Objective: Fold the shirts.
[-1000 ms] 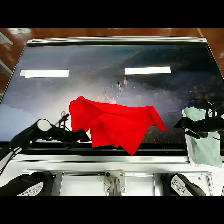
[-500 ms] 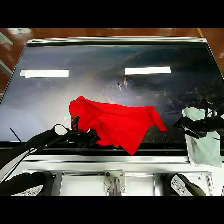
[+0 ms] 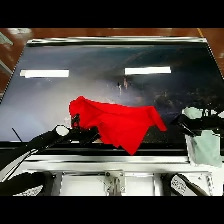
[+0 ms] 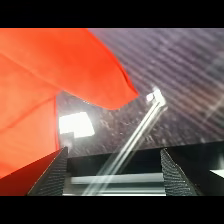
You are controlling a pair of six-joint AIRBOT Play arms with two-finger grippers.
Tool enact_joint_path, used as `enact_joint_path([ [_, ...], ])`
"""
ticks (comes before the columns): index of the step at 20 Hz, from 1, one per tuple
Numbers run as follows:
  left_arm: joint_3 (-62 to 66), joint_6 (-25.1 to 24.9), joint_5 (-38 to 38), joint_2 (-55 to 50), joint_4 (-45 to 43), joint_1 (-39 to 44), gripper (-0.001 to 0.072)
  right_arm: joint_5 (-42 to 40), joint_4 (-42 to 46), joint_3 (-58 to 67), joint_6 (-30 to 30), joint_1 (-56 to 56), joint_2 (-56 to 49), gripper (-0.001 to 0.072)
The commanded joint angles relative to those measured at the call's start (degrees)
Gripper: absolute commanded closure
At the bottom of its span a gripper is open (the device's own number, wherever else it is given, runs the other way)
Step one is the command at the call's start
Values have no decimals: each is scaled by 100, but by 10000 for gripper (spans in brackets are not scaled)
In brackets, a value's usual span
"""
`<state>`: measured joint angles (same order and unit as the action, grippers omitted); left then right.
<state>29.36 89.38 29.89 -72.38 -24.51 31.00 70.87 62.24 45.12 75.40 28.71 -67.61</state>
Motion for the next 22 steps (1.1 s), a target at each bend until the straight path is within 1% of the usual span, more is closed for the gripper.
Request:
enact_joint_path([
  [1, 24, -494, 35, 450, 31, 0, 669, -81, -498, -2, -4, 4, -658, 21],
  [3, 24, -496, 31, 767, 26, -59, 669, -330, -695, -2, 0, 4, -1045, 21],
  [5, 24, -498, 33, 1054, -9, -125, 669, -654, -1104, -2, -13, 2, -1298, 21],
  [7, 26, -568, 33, 1268, -9, -160, 669, -811, -1412, -2, -186, -142, -1475, 21],
  [10, 26, -855, 72, 1480, -9, -160, 669, -931, -1362, -2, -203, -619, -1808, 21],
  [12, 26, -866, 74, 1569, -7, -157, 670, -1314, -1399, -2, -149, -979, -1998, 21],
  [13, 26, -863, 81, 1611, -4, -157, 669, -1528, -1394, -2, -20, -1126, -2022, 22],
  [14, 26, -863, 81, 1661, -7, -157, 669, -1753, -1405, 0, 55, -1250, -2011, 52],
  [16, 26, -885, 76, 1803, -9, -177, 669, -1847, -1519, 68, 61, -1329, -1958, 648],
  [18, 42, -951, 70, 2020, -13, -328, 670, -1668, -1580, 223, -96, -1316, -1755, 639],
  [20, 216, -1086, 76, 2345, -63, -638, 670, -1300, -1528, 529, -625, -1316, -1298, 639],
  [22, 678, -1095, 79, 2789, -306, -1078, 670, -898, -1550, 968, -1163, -1316, -623, 639],
])
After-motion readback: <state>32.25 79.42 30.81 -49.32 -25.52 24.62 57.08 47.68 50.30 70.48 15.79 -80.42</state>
